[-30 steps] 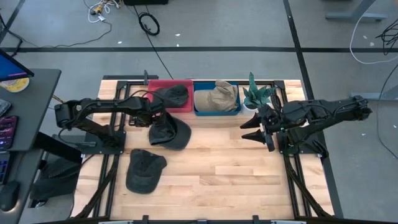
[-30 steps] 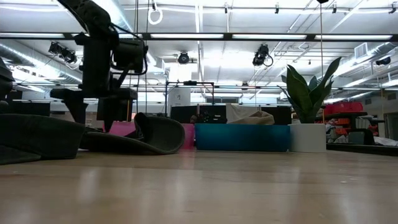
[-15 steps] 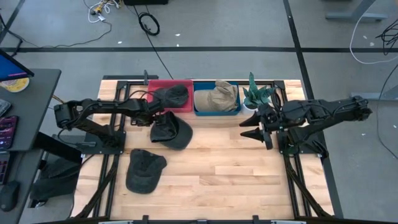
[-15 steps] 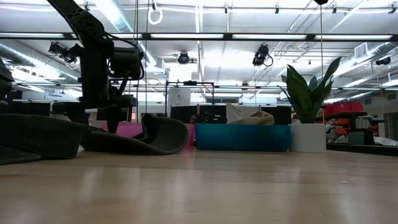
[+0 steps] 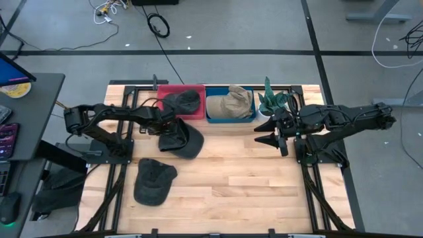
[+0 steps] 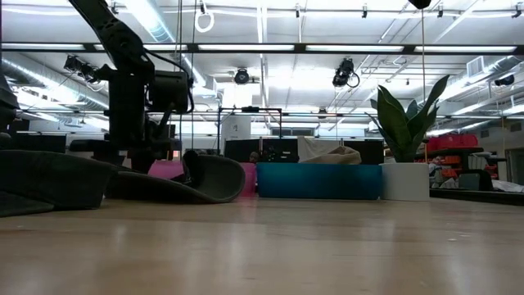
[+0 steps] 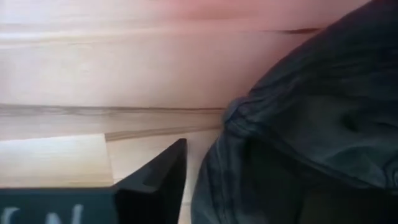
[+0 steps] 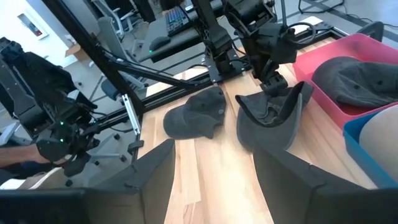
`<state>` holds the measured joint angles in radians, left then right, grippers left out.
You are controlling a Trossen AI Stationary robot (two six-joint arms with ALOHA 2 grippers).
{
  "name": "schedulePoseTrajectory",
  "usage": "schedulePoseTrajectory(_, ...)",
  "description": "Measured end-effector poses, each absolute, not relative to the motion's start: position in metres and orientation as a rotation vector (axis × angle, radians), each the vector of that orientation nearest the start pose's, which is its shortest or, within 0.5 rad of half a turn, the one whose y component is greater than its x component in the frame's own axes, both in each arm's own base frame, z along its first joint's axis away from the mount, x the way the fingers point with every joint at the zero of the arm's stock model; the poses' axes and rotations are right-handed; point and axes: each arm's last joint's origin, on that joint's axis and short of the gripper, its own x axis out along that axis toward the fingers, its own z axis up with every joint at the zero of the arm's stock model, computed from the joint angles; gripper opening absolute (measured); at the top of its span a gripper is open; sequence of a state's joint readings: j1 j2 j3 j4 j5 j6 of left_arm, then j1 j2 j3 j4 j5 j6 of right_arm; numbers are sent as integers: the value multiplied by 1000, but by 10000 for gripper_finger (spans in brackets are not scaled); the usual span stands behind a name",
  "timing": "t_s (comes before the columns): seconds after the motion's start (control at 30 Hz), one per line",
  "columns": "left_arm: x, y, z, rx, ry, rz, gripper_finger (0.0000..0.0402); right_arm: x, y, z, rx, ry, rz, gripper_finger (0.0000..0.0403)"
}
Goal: Pick & Place hat
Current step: Put the top black cap into the red bin
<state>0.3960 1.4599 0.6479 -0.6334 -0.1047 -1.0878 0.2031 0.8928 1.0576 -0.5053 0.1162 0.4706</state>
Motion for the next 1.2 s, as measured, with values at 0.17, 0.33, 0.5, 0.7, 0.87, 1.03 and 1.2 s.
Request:
schedulePoseTrajectory(0.17, 200, 81, 133, -1061, 1104, 1139, 113, 174, 32, 376, 410, 349, 6, 219)
schedulePoseTrajectory(0.33, 207, 73, 138, -1054, 1156, 1045, 18, 174, 32, 376, 404, 349, 7, 219)
schedulePoseTrajectory(0.5, 220, 62, 154, -1054, 1233, 873, 8, 174, 33, 377, 405, 346, 8, 219)
schedulePoseTrajectory(0.7, 238, 50, 203, -910, 1346, 773, 6, 175, 33, 379, 409, 324, 14, 219)
schedulePoseTrajectory(0.87, 260, 48, 266, -754, 1202, 757, 6, 175, 33, 379, 409, 325, 14, 219)
schedulePoseTrajectory(1.03, 273, 45, 334, -613, 992, 726, 6, 175, 33, 379, 409, 325, 14, 219)
schedulePoseTrajectory(1.2, 273, 40, 395, -489, 792, 698, 5, 175, 33, 379, 409, 324, 14, 219)
